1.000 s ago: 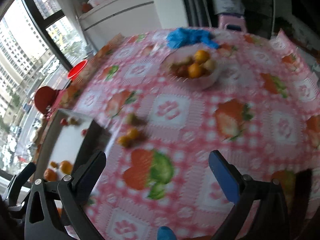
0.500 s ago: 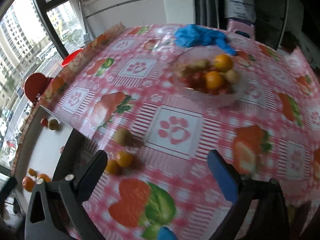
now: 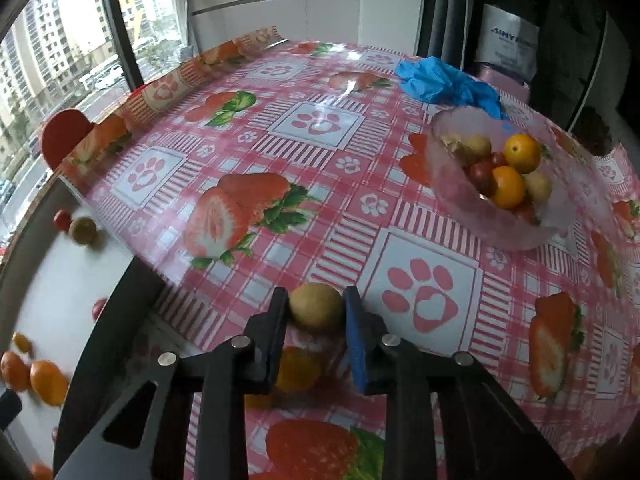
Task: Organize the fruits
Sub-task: 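Grasp another brown round fruit on the cloth with the right tool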
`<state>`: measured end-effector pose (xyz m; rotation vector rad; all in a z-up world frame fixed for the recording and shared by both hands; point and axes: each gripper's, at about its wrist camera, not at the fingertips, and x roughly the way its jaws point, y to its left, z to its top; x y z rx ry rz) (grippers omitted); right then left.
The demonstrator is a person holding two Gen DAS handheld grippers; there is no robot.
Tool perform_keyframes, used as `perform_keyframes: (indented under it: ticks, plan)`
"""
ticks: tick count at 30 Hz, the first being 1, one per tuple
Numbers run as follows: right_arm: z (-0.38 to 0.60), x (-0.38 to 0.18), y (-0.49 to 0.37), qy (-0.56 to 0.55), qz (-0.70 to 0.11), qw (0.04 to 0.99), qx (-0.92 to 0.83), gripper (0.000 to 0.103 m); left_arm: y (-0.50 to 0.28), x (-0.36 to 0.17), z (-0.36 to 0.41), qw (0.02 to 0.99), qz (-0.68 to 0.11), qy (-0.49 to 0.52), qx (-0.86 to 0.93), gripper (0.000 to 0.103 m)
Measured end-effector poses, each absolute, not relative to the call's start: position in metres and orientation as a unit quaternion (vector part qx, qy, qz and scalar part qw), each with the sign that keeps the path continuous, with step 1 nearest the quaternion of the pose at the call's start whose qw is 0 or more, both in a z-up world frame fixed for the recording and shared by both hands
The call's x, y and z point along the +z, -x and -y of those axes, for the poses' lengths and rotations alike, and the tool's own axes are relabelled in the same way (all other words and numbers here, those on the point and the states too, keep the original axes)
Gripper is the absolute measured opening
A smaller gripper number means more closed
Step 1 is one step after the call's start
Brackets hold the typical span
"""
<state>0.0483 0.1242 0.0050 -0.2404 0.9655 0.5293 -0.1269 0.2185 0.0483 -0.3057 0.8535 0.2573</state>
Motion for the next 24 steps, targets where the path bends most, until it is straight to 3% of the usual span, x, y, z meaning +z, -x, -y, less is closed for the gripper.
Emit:
perform_keyframes:
  ticks: [24]
  plan:
    - [0.05,0.007,0.065,0.048,-0.462,0.858,0.219,0.03,0.13,0.029,-0.144,0.884,-0.451,0.083,0.085,0.098]
